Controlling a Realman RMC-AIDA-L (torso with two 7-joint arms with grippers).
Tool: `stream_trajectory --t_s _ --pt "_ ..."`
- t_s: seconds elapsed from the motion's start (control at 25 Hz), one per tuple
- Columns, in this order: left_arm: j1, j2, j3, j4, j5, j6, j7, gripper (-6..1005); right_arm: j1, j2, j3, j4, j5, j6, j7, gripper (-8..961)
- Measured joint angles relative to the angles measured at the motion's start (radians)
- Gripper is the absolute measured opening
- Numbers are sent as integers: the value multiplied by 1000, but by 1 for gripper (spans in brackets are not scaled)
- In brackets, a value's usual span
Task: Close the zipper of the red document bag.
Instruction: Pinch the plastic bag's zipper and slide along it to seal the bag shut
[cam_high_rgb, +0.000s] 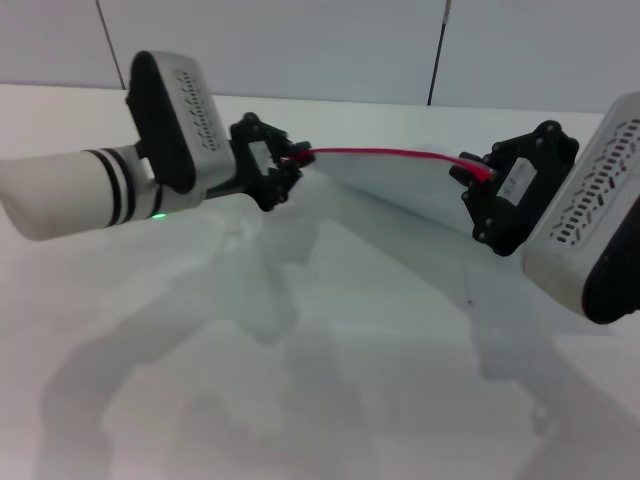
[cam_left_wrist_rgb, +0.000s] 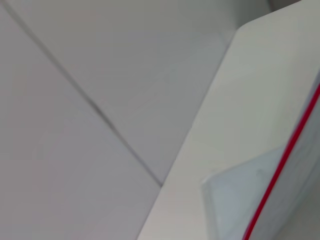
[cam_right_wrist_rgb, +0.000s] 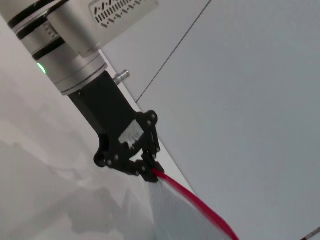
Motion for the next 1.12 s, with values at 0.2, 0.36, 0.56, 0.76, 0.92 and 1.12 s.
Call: stream_trajectory --t_s 0.2,0.36,0.56,0.76,0.92,1.12 --pt "-7 5 -73 -47 0 0 37 140 -14 0 0 -21 0 0 -2 85" --pt "-7 7 -109 -73 0 6 56 151 -19 -1 1 -25 0 1 -2 86" --pt "-1 9 -128 -84 0 6 61 165 -28 -2 16 -24 -1 7 -2 88" --pt "5 8 -148 -87 0 6 62 179 -32 -1 37 -22 -1 9 -4 89" --pt "11 8 -153 -89 -3 -3 60 190 -37 0 55 -19 0 11 -4 91" --pt "13 7 -154 -86 -64 -26 61 204 -34 2 86 5 0 23 0 92"
